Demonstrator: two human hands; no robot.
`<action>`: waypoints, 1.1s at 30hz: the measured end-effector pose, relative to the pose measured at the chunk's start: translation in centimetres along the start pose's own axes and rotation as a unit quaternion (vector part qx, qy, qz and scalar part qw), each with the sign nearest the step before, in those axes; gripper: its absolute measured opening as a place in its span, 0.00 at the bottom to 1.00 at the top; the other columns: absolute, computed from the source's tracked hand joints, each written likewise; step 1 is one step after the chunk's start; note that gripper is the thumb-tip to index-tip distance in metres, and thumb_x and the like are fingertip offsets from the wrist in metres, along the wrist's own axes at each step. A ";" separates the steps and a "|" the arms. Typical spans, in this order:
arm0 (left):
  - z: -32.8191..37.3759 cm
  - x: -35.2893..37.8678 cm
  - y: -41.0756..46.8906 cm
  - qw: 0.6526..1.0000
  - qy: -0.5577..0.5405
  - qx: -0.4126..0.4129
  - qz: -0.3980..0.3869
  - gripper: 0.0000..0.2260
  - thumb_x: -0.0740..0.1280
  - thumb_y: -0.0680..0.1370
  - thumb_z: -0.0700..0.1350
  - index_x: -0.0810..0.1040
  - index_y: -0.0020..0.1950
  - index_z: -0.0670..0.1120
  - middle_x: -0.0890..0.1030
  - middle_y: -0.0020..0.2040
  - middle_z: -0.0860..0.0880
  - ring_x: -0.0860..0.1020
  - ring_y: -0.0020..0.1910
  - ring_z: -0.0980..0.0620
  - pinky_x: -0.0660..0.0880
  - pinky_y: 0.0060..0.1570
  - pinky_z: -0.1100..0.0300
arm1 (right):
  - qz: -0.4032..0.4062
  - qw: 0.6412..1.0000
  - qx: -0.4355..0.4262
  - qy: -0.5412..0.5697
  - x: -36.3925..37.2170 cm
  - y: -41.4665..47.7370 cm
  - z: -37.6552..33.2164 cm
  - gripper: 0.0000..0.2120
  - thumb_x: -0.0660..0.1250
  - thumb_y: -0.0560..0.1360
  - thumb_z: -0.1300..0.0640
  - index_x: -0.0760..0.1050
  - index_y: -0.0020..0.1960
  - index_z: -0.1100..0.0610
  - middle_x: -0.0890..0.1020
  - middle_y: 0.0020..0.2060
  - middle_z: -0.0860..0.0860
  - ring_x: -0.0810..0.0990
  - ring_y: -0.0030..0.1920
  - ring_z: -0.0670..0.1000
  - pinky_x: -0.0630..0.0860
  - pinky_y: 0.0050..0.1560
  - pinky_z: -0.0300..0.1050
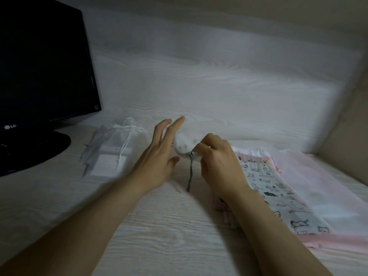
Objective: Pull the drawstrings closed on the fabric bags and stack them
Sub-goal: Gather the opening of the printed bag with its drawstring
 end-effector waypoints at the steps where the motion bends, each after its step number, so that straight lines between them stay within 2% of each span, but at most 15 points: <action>1: 0.2 0.0 0.1 0.999 0.031 0.015 -0.010 0.47 0.72 0.75 0.28 0.56 0.84 0.62 0.51 0.82 0.55 0.76 0.62 0.50 0.80 0.59 0.50 | -0.003 1.000 -0.008 0.007 0.0 0.0 -0.3 0.20 0.67 0.62 0.79 0.83 0.47 0.60 0.77 0.42 0.54 0.75 0.41 0.58 0.73 0.39 0.54; 3: 0.0 0.2 0.0 0.996 0.078 0.037 -0.033 0.41 0.68 0.74 0.24 0.66 0.78 0.58 0.48 0.83 0.55 0.76 0.63 0.47 0.81 0.55 0.48 | -0.010 1.000 -0.017 0.012 0.0 -0.1 -0.6 0.19 0.69 0.63 0.79 0.84 0.47 0.60 0.78 0.43 0.54 0.76 0.42 0.58 0.75 0.41 0.55; 5: -0.5 0.3 0.0 0.993 0.105 0.051 -0.037 0.29 0.67 0.75 0.25 0.74 0.68 0.53 0.54 0.82 0.53 0.77 0.61 0.47 0.81 0.52 0.48 | -0.010 1.000 -0.007 -0.002 0.2 -0.2 -0.3 0.17 0.71 0.64 0.78 0.84 0.46 0.60 0.78 0.45 0.54 0.76 0.43 0.58 0.75 0.41 0.56; 6: -0.6 0.1 0.0 0.992 0.109 0.054 -0.029 0.23 0.66 0.77 0.26 0.74 0.63 0.51 0.63 0.77 0.51 0.78 0.58 0.47 0.81 0.50 0.47 | -0.014 1.000 0.009 -0.012 0.4 -0.2 0.2 0.15 0.71 0.65 0.77 0.84 0.45 0.61 0.77 0.46 0.55 0.76 0.44 0.58 0.75 0.40 0.55; 8: -1.0 -0.5 0.2 0.992 0.117 0.040 -0.004 0.13 0.64 0.81 0.31 0.72 0.56 0.50 0.75 0.58 0.51 0.78 0.49 0.48 0.79 0.45 0.45 | -0.028 0.998 0.050 -0.037 0.7 -0.3 1.3 0.10 0.72 0.67 0.74 0.84 0.44 0.62 0.75 0.46 0.55 0.74 0.44 0.58 0.75 0.37 0.54; 10: -1.4 -1.1 0.3 0.993 0.120 0.010 0.010 0.07 0.63 0.85 0.37 0.70 0.52 0.50 0.76 0.47 0.52 0.75 0.45 0.49 0.76 0.41 0.46 | -0.046 0.994 0.090 -0.039 0.8 -0.6 2.2 0.06 0.71 0.69 0.71 0.83 0.43 0.62 0.74 0.43 0.54 0.75 0.41 0.59 0.74 0.33 0.51; 12: -1.3 -1.6 0.3 0.993 0.114 -0.005 0.025 0.03 0.65 0.85 0.43 0.72 0.52 0.49 0.77 0.45 0.53 0.74 0.46 0.50 0.75 0.41 0.47 | -0.085 0.987 0.135 -0.023 1.2 -1.2 3.1 0.05 0.68 0.72 0.66 0.80 0.43 0.58 0.77 0.39 0.53 0.77 0.38 0.59 0.77 0.31 0.50; 16: -1.1 -2.5 0.2 0.989 0.139 -0.024 0.039 0.04 0.70 0.82 0.47 0.76 0.50 0.51 0.79 0.44 0.55 0.76 0.44 0.51 0.74 0.39 0.53 | -0.106 0.973 0.203 0.040 2.4 -2.1 4.4 0.11 0.63 0.72 0.65 0.80 0.49 0.54 0.82 0.35 0.52 0.80 0.36 0.58 0.79 0.33 0.50; 18: -1.3 -2.8 0.0 0.988 0.146 -0.045 0.034 0.03 0.72 0.80 0.48 0.79 0.49 0.53 0.81 0.44 0.55 0.78 0.42 0.52 0.76 0.38 0.54 | -0.091 0.963 0.231 0.109 2.7 -2.2 4.8 0.18 0.62 0.73 0.66 0.82 0.59 0.55 0.86 0.44 0.53 0.84 0.44 0.58 0.81 0.43 0.51; 20: -1.6 -2.8 -0.1 0.987 0.146 -0.066 0.023 0.03 0.74 0.78 0.47 0.82 0.48 0.54 0.83 0.44 0.56 0.81 0.43 0.52 0.78 0.40 0.54 | -0.098 0.942 0.262 0.185 2.9 -2.4 5.1 0.25 0.60 0.77 0.66 0.75 0.72 0.57 0.86 0.55 0.55 0.83 0.52 0.57 0.78 0.52 0.47; 22: -2.0 -2.6 -0.3 0.986 0.143 -0.087 0.008 0.03 0.75 0.76 0.48 0.82 0.45 0.55 0.83 0.42 0.56 0.82 0.43 0.52 0.80 0.42 0.54 | -0.121 0.908 0.299 0.267 3.5 -2.9 5.1 0.24 0.57 0.83 0.63 0.66 0.79 0.55 0.84 0.56 0.53 0.81 0.53 0.55 0.73 0.50 0.44; 24: -2.3 -2.2 -0.3 0.984 0.146 -0.102 -0.011 0.04 0.75 0.77 0.52 0.82 0.43 0.56 0.82 0.38 0.57 0.81 0.40 0.53 0.81 0.42 0.54 | -0.123 0.894 0.310 0.298 3.6 -3.0 4.9 0.19 0.55 0.86 0.57 0.70 0.76 0.53 0.84 0.53 0.52 0.81 0.54 0.53 0.73 0.47 0.43; 26: -2.4 -1.4 -0.4 0.981 0.155 -0.109 -0.039 0.06 0.73 0.78 0.55 0.82 0.43 0.55 0.81 0.36 0.56 0.81 0.39 0.54 0.80 0.41 0.54 | -0.096 0.896 0.320 0.294 3.3 -2.9 5.2 0.16 0.54 0.87 0.50 0.76 0.67 0.53 0.84 0.46 0.50 0.82 0.49 0.50 0.73 0.42 0.38; 30: -2.0 -0.6 -0.6 0.978 0.169 -0.098 -0.068 0.13 0.70 0.80 0.53 0.79 0.37 0.51 0.79 0.33 0.53 0.79 0.35 0.52 0.75 0.35 0.57 | -0.059 0.872 0.355 0.330 3.5 -3.3 6.0 0.24 0.54 0.85 0.41 0.79 0.58 0.60 0.85 0.37 0.52 0.84 0.38 0.48 0.80 0.43 0.48; 33: -2.0 -0.6 -0.4 0.981 0.164 -0.079 -0.063 0.15 0.70 0.81 0.53 0.76 0.36 0.50 0.78 0.34 0.53 0.78 0.34 0.53 0.75 0.34 0.55 | -0.041 0.867 0.350 0.351 3.1 -3.1 5.9 0.20 0.59 0.84 0.41 0.77 0.63 0.55 0.86 0.37 0.53 0.85 0.39 0.50 0.82 0.47 0.50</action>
Point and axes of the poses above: each hand's wrist, its own y-axis towards the middle knuckle, its own x-axis out of the palm, z = x × y, the point moved 10 cm from there along y, towards the middle knuckle
